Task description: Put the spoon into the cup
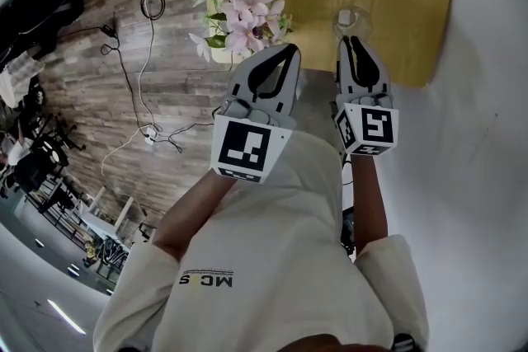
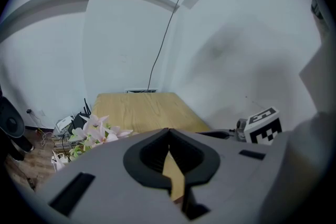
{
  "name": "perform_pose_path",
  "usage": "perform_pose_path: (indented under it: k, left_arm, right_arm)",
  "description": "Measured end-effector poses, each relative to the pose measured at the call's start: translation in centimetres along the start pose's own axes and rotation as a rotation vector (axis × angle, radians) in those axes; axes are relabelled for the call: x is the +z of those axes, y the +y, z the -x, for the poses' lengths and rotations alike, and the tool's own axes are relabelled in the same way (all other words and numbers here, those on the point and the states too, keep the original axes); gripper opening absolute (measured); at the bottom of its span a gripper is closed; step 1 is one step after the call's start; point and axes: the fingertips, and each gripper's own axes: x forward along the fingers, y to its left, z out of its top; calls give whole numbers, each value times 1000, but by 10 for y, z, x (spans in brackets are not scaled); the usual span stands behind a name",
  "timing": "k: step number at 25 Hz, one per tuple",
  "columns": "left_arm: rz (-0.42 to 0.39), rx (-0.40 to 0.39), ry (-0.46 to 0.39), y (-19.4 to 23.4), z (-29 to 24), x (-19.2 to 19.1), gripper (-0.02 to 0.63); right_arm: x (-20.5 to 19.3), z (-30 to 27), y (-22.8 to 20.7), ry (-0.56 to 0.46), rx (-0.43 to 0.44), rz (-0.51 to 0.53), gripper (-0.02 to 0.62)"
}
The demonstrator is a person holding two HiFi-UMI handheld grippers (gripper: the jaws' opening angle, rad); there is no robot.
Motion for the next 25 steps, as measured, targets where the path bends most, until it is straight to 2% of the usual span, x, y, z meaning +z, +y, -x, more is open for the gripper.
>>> perform_pose_path:
  k: [10,25]
  left_arm:
    - [-25,-33,-55,-6,26,13,14]
    - [-61,-74,-144,-5,97,34,14]
  right_arm:
    - [15,27,9,-34,-49,25,54]
    - [69,89,39,-144,-155,39,49]
